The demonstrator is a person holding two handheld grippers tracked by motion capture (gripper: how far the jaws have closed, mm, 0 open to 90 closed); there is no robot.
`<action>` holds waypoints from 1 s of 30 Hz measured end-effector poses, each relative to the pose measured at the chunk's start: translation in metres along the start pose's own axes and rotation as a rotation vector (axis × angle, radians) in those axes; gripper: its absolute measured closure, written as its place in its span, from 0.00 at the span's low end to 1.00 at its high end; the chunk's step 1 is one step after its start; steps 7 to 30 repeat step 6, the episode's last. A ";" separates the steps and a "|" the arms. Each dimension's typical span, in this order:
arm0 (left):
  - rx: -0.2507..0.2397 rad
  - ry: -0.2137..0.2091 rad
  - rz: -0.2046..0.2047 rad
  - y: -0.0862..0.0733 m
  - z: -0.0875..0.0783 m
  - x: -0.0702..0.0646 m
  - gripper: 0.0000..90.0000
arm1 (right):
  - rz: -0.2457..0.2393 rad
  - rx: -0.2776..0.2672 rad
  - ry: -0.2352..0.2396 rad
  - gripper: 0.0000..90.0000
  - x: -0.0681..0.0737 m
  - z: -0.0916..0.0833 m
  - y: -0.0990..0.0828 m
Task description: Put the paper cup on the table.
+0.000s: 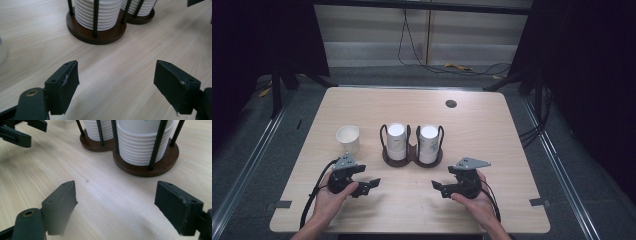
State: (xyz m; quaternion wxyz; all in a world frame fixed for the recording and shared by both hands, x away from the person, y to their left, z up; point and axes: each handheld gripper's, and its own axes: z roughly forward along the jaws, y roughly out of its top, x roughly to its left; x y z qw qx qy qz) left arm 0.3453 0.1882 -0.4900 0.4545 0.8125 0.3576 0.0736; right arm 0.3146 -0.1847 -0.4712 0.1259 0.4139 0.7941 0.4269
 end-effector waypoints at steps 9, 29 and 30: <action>-0.006 -0.057 0.017 -0.002 0.005 -0.008 0.22 | 0.039 0.042 -0.051 0.18 -0.004 0.012 -0.004; -0.006 -0.057 0.017 -0.002 0.005 -0.008 0.22 | 0.039 0.042 -0.051 0.18 -0.004 0.012 -0.004; -0.006 -0.057 0.017 -0.002 0.005 -0.008 0.22 | 0.039 0.042 -0.051 0.18 -0.004 0.012 -0.004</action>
